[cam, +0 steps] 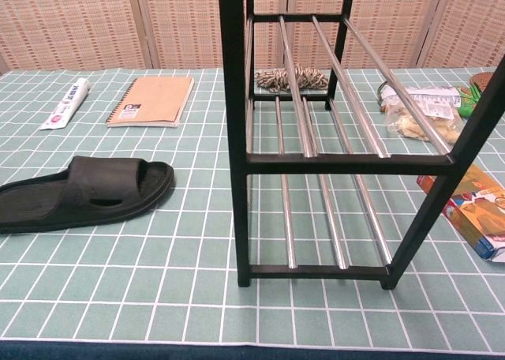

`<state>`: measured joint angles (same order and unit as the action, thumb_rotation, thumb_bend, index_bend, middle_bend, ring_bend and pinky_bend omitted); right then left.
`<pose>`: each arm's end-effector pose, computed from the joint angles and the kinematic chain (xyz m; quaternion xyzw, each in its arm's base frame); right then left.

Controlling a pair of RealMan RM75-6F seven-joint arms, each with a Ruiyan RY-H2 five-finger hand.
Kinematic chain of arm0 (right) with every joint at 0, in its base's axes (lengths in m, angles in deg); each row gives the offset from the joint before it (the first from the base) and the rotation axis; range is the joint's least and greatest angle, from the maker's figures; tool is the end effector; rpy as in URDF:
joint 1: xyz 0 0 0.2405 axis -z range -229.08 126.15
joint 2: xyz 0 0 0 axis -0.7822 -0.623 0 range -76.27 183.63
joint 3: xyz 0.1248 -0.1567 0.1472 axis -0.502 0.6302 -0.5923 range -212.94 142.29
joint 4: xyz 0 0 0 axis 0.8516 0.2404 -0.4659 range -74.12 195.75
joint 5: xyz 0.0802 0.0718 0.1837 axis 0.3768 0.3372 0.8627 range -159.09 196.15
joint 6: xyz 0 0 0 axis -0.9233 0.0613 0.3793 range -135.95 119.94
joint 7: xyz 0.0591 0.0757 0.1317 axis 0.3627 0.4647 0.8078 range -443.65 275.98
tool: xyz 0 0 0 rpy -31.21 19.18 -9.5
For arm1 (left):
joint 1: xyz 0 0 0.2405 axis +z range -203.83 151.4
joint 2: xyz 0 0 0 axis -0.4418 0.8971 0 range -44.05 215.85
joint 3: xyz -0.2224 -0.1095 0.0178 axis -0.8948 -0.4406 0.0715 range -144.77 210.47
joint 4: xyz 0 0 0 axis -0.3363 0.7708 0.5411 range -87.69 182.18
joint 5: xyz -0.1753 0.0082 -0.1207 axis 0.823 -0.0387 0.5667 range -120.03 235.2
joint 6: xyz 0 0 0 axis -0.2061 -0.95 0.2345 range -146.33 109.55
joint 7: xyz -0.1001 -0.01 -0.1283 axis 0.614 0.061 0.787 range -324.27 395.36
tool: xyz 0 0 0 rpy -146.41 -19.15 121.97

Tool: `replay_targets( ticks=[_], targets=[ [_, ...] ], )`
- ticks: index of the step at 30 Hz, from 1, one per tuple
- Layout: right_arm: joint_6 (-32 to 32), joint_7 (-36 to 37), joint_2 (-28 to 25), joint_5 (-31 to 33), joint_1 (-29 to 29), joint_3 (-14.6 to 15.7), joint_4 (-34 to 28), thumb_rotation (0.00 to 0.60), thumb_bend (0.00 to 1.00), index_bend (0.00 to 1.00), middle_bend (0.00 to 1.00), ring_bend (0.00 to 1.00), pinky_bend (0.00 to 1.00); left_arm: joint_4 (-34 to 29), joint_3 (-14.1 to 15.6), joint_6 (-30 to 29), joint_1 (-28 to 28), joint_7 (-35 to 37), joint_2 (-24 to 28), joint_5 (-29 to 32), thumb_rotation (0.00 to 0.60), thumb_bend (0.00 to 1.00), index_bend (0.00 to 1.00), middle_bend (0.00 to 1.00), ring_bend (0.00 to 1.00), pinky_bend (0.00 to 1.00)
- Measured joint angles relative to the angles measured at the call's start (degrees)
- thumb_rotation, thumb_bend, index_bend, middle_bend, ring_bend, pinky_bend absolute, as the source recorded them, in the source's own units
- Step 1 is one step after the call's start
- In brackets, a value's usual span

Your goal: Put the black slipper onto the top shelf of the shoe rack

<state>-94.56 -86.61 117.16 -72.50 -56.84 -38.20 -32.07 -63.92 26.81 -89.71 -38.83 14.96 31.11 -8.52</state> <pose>-0.2876 -0.2015 0.1539 0.6259 -0.3420 0.4008 0.5751 -0.2742 0.2343 0.1551 -0.6210 -0.4300 -0.2637 0.5999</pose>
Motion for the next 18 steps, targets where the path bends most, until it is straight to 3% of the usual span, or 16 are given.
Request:
replay_targets(
  ticks=[10, 18],
  targets=[
    [0.99, 4.35, -1.22, 0.6, -0.42, -0.09, 0.82, 0.6, 0.32, 0.0, 0.0, 0.0, 0.0, -5.01, -1.88, 1.04, -5.76, -12.12, -2.99, 15.33, 0.6, 0.15, 0.0, 0.0, 0.0, 0.0],
    [1.66, 7.39, -1.93, 0.44, -0.85, 0.03, 1.37, 0.6, 0.32, 0.0, 0.0, 0.0, 0.0, -8.39, -2.43, 2.42, -11.19, -17.87, -4.5, 29.03, 0.6, 0.15, 0.0, 0.0, 0.0, 0.0]
  ],
)
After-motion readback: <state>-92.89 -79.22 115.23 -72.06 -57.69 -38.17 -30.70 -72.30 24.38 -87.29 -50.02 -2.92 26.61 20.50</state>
